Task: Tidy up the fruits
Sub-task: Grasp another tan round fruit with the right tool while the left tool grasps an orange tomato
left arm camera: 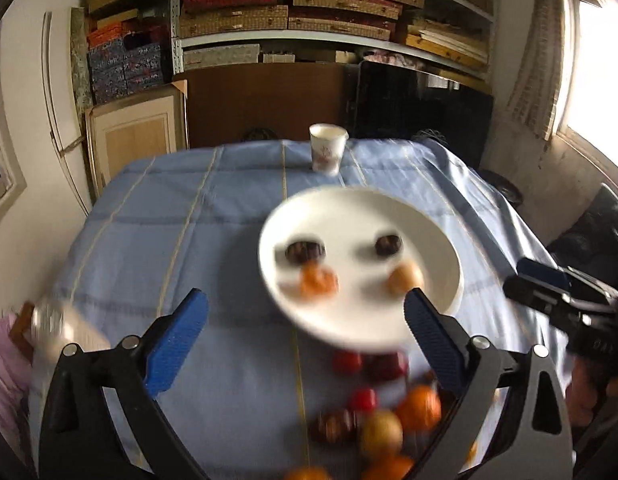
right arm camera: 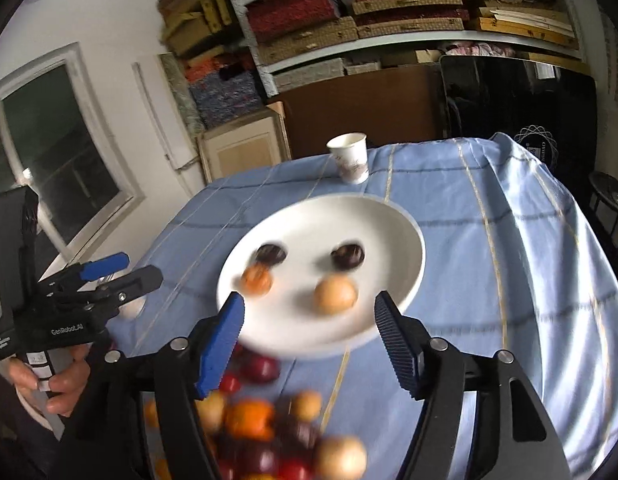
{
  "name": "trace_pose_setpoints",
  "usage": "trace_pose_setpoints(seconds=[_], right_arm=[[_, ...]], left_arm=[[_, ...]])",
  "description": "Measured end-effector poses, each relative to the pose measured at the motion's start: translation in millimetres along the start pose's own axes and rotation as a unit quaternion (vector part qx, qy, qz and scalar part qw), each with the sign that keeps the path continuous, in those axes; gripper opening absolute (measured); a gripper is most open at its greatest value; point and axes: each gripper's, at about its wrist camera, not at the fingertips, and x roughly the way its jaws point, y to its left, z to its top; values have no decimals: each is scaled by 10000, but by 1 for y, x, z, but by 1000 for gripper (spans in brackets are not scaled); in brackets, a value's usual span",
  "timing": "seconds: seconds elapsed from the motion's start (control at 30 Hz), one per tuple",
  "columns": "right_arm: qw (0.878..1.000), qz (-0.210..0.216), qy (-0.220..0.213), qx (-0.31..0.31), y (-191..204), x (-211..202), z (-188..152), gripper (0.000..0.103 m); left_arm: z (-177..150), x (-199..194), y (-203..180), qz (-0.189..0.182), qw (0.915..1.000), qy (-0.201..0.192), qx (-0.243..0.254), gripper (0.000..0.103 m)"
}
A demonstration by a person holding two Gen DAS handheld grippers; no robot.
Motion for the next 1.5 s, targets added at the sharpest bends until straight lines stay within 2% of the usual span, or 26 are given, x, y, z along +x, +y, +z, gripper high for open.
trace_pose_setpoints(seconds=[0.17,0.27,0.37,0.5,0.67,0.87,1.5], right_arm=[[9996,-123,108,-244,1,-8,-49,68],[9993,-182,310,-44,-11,-2,-69,68],[9987,-71,463,221,-20,0,-78,67],[9979,-67,579,267,-24,2,-83,66],[9947,-212,961,284,-25,18,-91,51],[9939,-163,1057,260,-24,23,-93,51],[9933,-158,1119,239,-23,27,-95,48]], left_arm=[[-65,-24,2,16,9999,20,160,96],[-96,-26,11,-83,10000,40,-3,97],[-114,-19,25,-245,9985,316,-369,97],[-118,-21,36,-370,9969,244,-649,97],[-118,-19,37,-491,9959,266,-709,97],[-119,-17,29,-395,9974,305,-524,97],[-120,-13,30,-367,9968,437,-563,97]])
